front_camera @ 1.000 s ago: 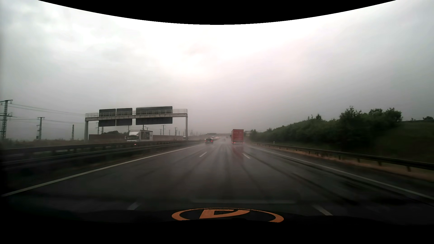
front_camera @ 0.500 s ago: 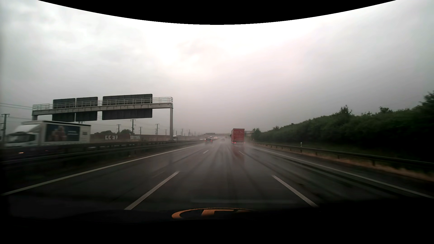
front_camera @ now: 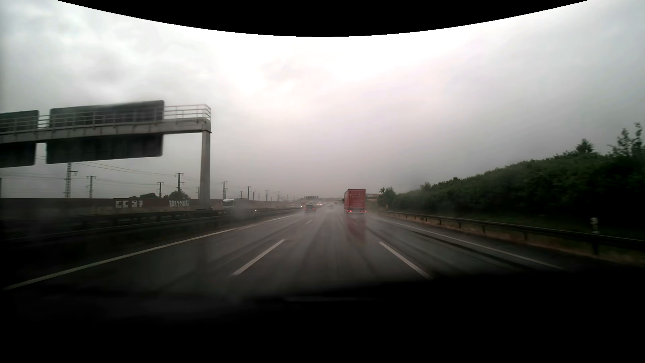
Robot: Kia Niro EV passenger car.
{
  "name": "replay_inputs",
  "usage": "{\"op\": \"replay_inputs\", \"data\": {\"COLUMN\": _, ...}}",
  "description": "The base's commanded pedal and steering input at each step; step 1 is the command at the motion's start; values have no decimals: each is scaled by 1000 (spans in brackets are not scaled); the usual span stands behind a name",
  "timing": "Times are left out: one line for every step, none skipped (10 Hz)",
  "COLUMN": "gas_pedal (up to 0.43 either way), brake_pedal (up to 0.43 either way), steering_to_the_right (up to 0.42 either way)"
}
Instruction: Follow the waypoints while adhering to traffic rules and regulations
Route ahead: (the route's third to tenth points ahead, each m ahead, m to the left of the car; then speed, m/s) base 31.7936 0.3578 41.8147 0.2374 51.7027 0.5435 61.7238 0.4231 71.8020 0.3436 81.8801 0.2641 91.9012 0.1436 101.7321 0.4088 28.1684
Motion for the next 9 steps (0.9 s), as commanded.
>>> {"op": "replay_inputs", "data": {"gas_pedal": 110, "brake_pedal": 0, "steering_to_the_right": -1}}
{"op": "replay_inputs", "data": {"gas_pedal": 110, "brake_pedal": 0, "steering_to_the_right": -1}}
{"op": "replay_inputs", "data": {"gas_pedal": 110, "brake_pedal": 0, "steering_to_the_right": -1}}
{"op": "replay_inputs", "data": {"gas_pedal": 110, "brake_pedal": 0, "steering_to_the_right": -1}}
{"op": "replay_inputs", "data": {"gas_pedal": 110, "brake_pedal": 0, "steering_to_the_right": -1}}
{"op": "replay_inputs", "data": {"gas_pedal": 110, "brake_pedal": 0, "steering_to_the_right": -1}}
{"op": "replay_inputs", "data": {"gas_pedal": 110, "brake_pedal": 0, "steering_to_the_right": -2}}
{"op": "replay_inputs", "data": {"gas_pedal": 110, "brake_pedal": 0, "steering_to_the_right": -2}}
{"op": "replay_inputs", "data": {"gas_pedal": 110, "brake_pedal": 0, "steering_to_the_right": -2}}
